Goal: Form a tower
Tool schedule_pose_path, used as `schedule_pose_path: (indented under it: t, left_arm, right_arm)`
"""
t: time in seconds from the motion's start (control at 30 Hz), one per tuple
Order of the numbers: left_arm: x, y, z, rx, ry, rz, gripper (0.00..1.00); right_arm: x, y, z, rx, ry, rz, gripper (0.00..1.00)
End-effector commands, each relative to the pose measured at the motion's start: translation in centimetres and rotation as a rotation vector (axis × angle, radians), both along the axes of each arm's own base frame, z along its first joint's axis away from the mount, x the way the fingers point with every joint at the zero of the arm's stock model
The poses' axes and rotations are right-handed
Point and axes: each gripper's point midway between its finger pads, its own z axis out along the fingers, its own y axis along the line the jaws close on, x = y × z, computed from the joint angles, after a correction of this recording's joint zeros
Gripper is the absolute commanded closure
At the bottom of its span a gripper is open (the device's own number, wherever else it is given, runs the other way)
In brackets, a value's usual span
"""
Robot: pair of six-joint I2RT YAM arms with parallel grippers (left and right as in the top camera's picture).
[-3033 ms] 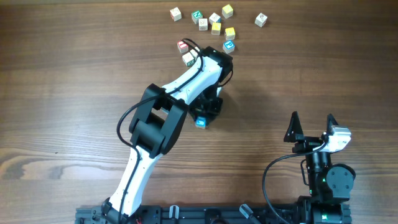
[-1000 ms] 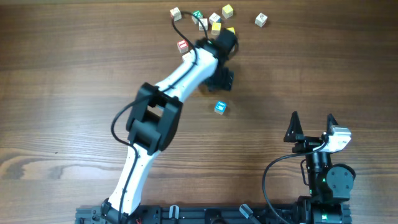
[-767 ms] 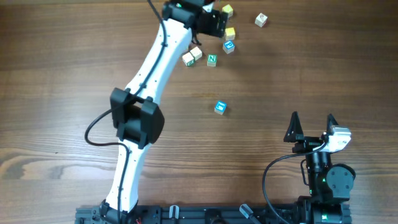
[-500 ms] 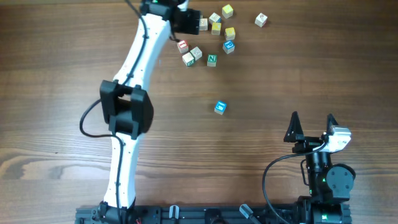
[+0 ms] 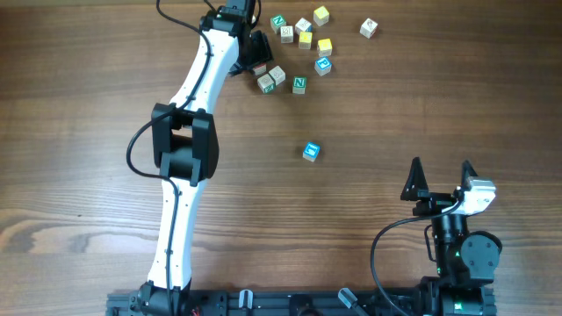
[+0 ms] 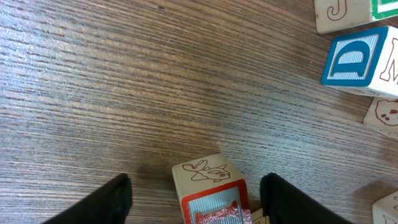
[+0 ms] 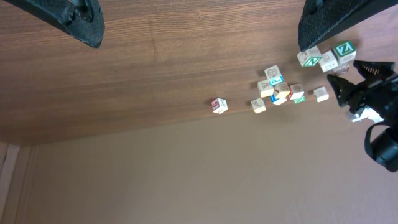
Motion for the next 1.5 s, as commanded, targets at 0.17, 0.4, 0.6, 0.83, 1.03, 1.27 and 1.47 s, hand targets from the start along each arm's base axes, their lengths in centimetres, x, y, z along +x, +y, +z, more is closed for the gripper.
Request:
schedule_pose_path:
  t: [0.17, 0.4, 0.6, 0.83, 1.03, 1.27, 1.47]
  left_arm:
    - [-0.7, 0.4, -1.9, 0.018, 0.043, -0.025, 0.76]
    - [-4.1, 0.8, 16.0, 0.085, -0.166, -0.276, 0.88]
    - [-18.4, -4.9, 17.6, 0.078, 0.094, -0.871, 0.96]
    - [-23.3, -8.8, 9.0, 0.087, 0.278, -1.032, 0.96]
    - [-25.1, -11.2, 2.7, 0.155, 0.263, -1.111, 0.96]
    - [-22.6, -11.9, 2.5, 0.262, 0.162, -1.036, 0.95]
    - [-22.9, -11.1, 5.5, 0.284, 0.128, -1.029, 0.96]
  right_arm:
    - [0.0, 0.3, 0.2, -0.001, -0.008, 0.016, 0.0]
    - [0.0, 0.3, 0.2, -0.001, -0.008, 0.016, 0.0]
    - [0.0, 0.3, 0.1, -0.001, -0.008, 0.016, 0.0]
    - [0.0, 0.3, 0.2, -0.002, -0.008, 0.016, 0.0]
    - [0.0, 0.3, 0.2, -0.002, -0.008, 0.016, 0.0]
    - [0.0, 0.3, 0.1, -0.001, -0.008, 0.016, 0.0]
    - [0.0, 0.3, 0.1, -0.001, -0.008, 0.016, 0.0]
